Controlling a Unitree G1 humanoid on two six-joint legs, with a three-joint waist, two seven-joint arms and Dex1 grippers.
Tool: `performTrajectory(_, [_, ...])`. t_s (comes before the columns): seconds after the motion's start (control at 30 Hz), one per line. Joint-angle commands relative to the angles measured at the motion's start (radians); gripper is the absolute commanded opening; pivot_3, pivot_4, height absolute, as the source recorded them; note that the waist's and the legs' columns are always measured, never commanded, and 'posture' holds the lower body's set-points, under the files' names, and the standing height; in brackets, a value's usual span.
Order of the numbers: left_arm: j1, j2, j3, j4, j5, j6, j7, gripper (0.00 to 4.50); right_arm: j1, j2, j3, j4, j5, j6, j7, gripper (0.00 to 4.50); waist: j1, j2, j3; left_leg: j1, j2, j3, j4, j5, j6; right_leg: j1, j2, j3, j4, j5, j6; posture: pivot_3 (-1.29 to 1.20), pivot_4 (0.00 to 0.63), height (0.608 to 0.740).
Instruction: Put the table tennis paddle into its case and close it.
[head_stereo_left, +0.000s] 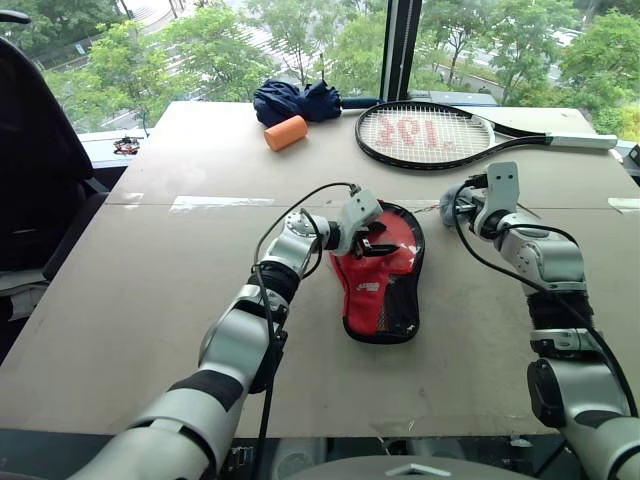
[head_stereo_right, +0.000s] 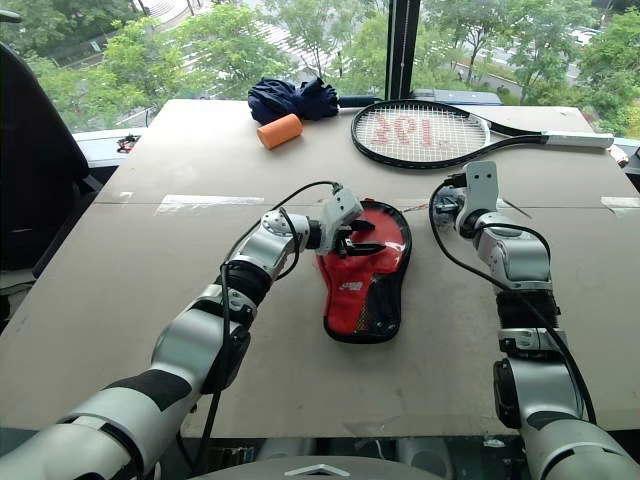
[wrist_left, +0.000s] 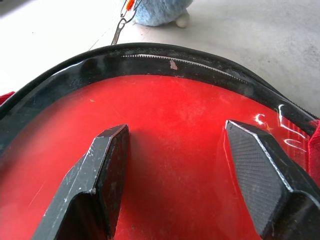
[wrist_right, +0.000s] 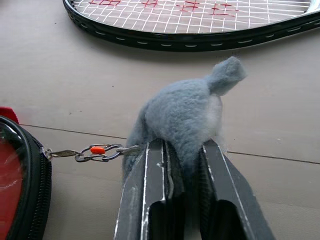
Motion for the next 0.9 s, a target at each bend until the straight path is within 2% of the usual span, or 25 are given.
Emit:
performTrajectory(0.03, [0.053,-0.004,-0.016,0.034,0.021,0.062,0.044,3.14,0.028,-0.051,-0.041,-0.138,-0.003,0.021,-0.002,0.09,0.002,0.0,0.0,0.0,0.0,-0.001,0.0,0.0,0.0,0.0,0.0,-0.001,0.0,0.0,0.0,0.0,0.15,0.74])
performTrajectory(0.33, [0.115,-0.01,-0.025,-0.019,0.021,0.105,0.096,3.14,0.274,-0.068,-0.14,-0.718,0.112,0.332,-0.041,0.09,0.005,0.002,-0.002,0.0,-0.001,-0.004,0.0,0.0,0.0,0.003,-0.001,-0.004,-0.002,-0.001,0.001,0.0,0.15,0.74])
performTrajectory(0.43, [0.127,-0.006,-0.032,-0.038,0.018,0.116,0.089,2.34,0.329,-0.051,-0.166,-0.842,0.14,0.424,-0.062,0.0,0.002,0.003,-0.002,0.0,-0.001,-0.005,0.0,0.0,0.0,0.004,-0.001,-0.005,-0.003,-0.001,0.001,0.0,0.15,0.74])
performTrajectory(0.53, [0.133,-0.005,-0.035,-0.044,0.02,0.124,0.101,0.78,0.371,-0.034,-0.192,-0.935,0.169,0.507,-0.069,0.0,0.002,0.003,-0.002,0.0,-0.001,-0.005,0.0,0.0,0.0,0.004,-0.001,-0.005,-0.004,-0.001,0.001,0.0,0.15,0.74])
performTrajectory(0.6, [0.134,-0.004,-0.036,-0.043,0.022,0.123,0.111,0.06,0.4,-0.024,-0.206,-0.985,0.191,0.551,-0.063,0.0,0.003,0.002,-0.003,-0.001,-0.001,-0.007,-0.001,0.0,0.0,0.004,-0.001,-0.007,-0.005,-0.001,0.001,0.0,0.15,0.74])
performTrajectory(0.77, [0.139,-0.007,-0.041,-0.049,0.02,0.131,0.12,0.06,0.473,0.004,-0.233,-1.08,0.267,0.648,-0.022,0.0,0.002,0.002,-0.003,-0.001,-0.001,-0.008,-0.001,0.0,0.0,0.006,-0.001,-0.008,-0.007,-0.001,0.001,0.0,0.15,0.74])
performTrajectory(0.9, [0.143,-0.007,-0.042,-0.053,0.02,0.137,0.124,0.06,0.541,-0.02,-0.224,-1.128,0.322,0.686,0.03,0.0,0.001,0.002,-0.004,0.0,-0.001,-0.009,-0.001,0.0,0.0,0.006,-0.001,-0.008,-0.007,-0.002,0.001,0.0,0.15,0.74])
